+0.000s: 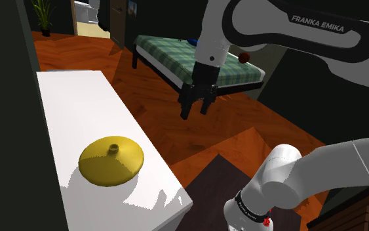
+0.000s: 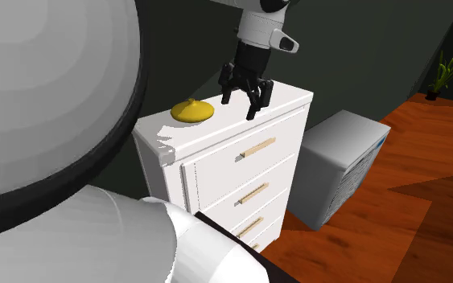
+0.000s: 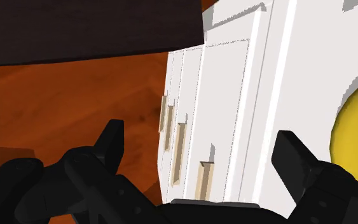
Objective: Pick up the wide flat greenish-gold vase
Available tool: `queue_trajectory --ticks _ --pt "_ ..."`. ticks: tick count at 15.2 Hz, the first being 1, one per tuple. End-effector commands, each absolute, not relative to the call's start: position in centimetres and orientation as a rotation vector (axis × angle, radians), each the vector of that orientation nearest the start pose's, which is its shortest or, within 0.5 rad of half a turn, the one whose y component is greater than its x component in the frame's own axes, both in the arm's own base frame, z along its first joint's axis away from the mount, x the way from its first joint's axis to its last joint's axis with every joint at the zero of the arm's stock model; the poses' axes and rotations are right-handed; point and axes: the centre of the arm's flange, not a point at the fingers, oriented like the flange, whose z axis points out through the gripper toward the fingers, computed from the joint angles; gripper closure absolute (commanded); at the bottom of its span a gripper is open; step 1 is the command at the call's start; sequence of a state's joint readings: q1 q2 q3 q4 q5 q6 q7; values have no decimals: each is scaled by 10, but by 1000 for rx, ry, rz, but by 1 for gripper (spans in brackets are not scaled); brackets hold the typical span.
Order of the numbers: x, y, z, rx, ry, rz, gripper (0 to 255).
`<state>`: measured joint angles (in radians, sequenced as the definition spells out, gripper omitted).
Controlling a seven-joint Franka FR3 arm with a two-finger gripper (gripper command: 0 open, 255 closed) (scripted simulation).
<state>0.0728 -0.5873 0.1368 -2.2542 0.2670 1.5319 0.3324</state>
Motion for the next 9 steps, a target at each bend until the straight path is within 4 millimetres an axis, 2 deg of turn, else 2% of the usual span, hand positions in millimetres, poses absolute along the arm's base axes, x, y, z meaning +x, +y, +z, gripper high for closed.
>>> queue_trajectory --ticks 1,9 --pt "353 136 569 -2966 230 275 0" --pt "386 235 566 -2954 202 284 0"
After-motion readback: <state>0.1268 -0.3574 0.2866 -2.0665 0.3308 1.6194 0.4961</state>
